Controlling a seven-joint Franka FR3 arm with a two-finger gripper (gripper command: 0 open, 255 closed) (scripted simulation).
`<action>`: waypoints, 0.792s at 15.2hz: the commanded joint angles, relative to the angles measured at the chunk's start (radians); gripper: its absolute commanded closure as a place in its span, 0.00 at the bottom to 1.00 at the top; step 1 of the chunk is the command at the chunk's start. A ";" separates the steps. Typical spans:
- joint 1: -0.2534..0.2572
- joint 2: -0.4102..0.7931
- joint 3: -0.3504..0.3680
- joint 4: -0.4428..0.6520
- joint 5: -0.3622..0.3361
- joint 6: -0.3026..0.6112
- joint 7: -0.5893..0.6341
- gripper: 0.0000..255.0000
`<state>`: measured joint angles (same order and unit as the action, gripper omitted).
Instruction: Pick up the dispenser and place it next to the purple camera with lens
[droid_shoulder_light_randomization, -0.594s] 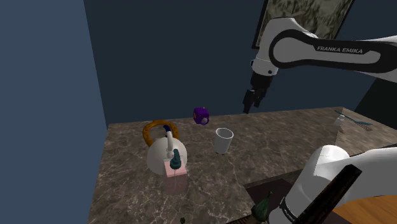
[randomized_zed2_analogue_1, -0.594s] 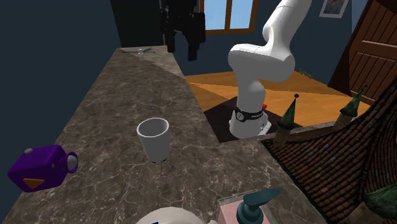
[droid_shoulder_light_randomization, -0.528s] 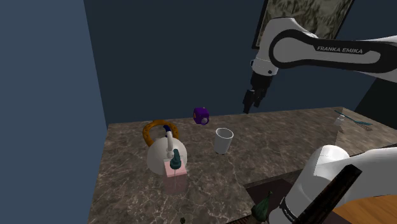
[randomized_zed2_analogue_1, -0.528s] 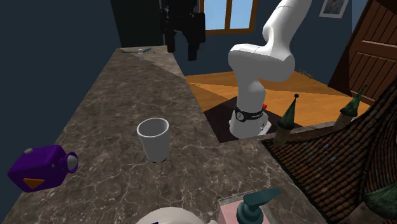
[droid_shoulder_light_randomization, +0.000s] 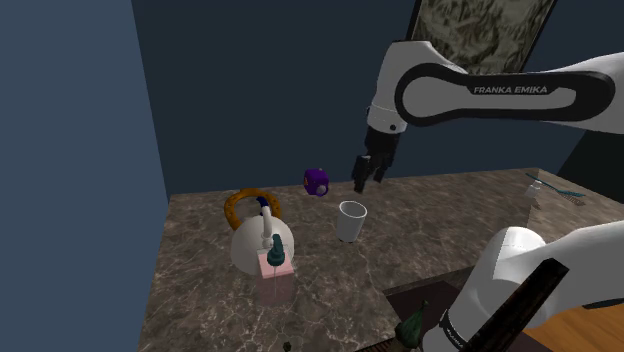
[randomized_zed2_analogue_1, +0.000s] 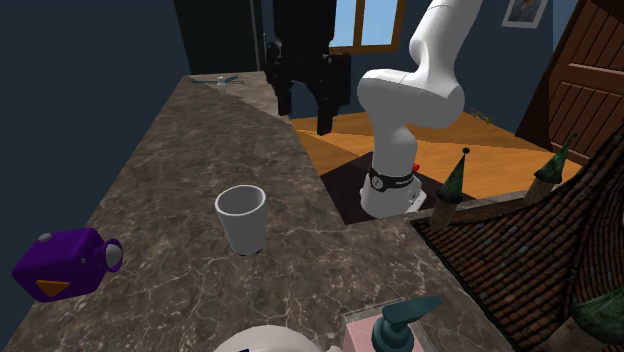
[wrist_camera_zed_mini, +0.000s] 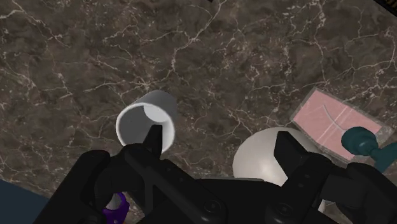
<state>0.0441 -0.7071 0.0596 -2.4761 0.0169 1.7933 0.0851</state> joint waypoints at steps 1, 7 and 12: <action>0.019 0.035 0.039 0.001 0.028 0.036 0.046 0.00; 0.062 0.167 0.147 0.036 0.088 0.140 0.172 0.00; 0.087 0.303 0.234 0.099 0.109 0.221 0.279 0.00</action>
<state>0.1233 -0.4323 0.2715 -2.3899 0.1203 1.9967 0.3351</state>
